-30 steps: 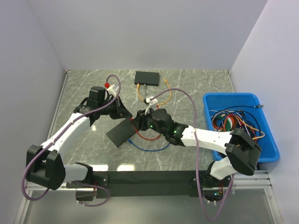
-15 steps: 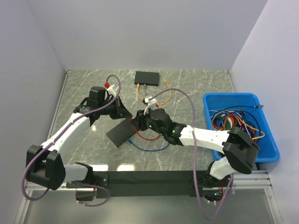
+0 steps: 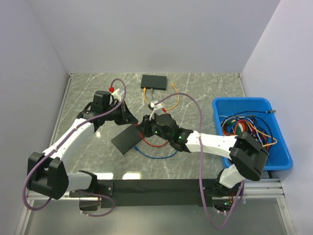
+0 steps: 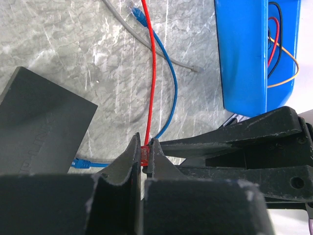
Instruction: Insert the plug into the switch port
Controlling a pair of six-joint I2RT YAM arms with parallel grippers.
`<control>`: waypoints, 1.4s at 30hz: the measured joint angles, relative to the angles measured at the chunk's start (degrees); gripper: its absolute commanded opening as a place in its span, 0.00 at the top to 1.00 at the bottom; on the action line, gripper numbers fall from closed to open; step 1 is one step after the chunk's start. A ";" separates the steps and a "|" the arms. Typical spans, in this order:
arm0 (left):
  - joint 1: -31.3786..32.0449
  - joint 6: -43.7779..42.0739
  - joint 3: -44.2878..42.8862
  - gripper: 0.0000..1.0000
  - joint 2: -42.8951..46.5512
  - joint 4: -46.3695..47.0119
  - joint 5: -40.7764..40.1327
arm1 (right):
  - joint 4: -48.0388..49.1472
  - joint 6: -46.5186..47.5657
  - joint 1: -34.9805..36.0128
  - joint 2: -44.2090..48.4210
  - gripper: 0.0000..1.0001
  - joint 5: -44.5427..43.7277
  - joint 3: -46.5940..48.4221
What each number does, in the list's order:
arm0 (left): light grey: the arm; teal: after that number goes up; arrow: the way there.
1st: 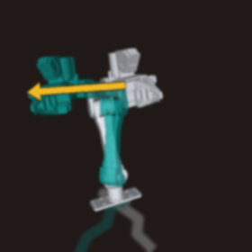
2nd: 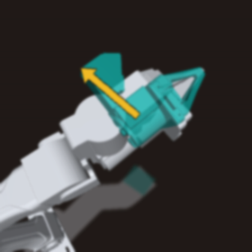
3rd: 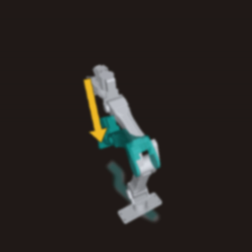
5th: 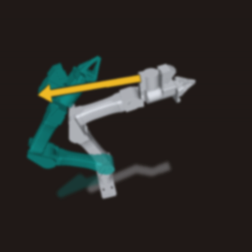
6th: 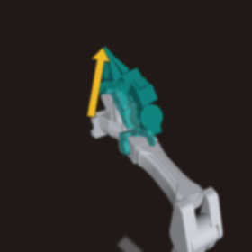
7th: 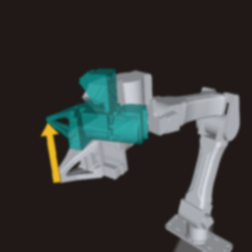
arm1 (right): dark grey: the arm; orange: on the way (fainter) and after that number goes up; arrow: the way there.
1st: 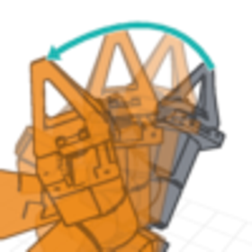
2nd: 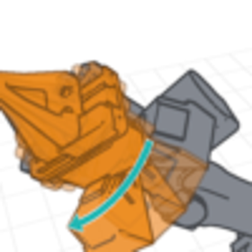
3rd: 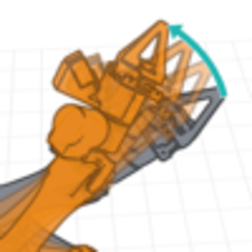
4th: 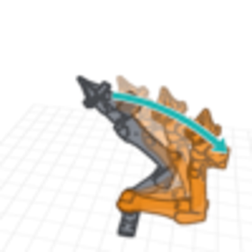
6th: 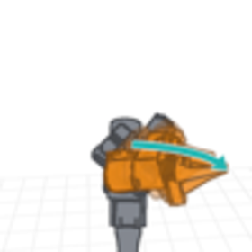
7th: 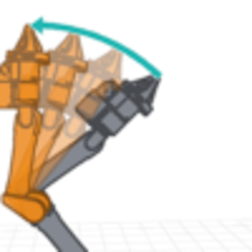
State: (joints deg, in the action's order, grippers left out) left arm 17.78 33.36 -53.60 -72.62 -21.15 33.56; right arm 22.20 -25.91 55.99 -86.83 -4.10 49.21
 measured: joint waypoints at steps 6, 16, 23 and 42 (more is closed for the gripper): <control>-0.02 -0.22 0.00 0.99 0.00 -0.13 -0.35 | 0.42 -0.04 -0.07 -0.81 0.82 0.68 0.39; 0.00 -0.87 -0.11 0.84 -0.02 -0.57 -0.57 | 0.48 -0.02 -0.15 -0.83 1.00 1.16 0.33; 0.02 -2.58 -0.96 0.18 -0.26 -2.95 -5.75 | -0.76 0.76 -0.46 0.04 1.00 -0.66 -1.14; -1.84 -2.64 -3.15 0.20 -4.55 -7.56 -35.69 | -7.23 1.88 -0.20 -0.85 1.00 -5.79 -9.46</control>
State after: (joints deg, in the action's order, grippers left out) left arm 15.94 30.72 -56.75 -77.17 -28.71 -2.13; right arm 14.96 -24.03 55.79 -87.68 -9.89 39.75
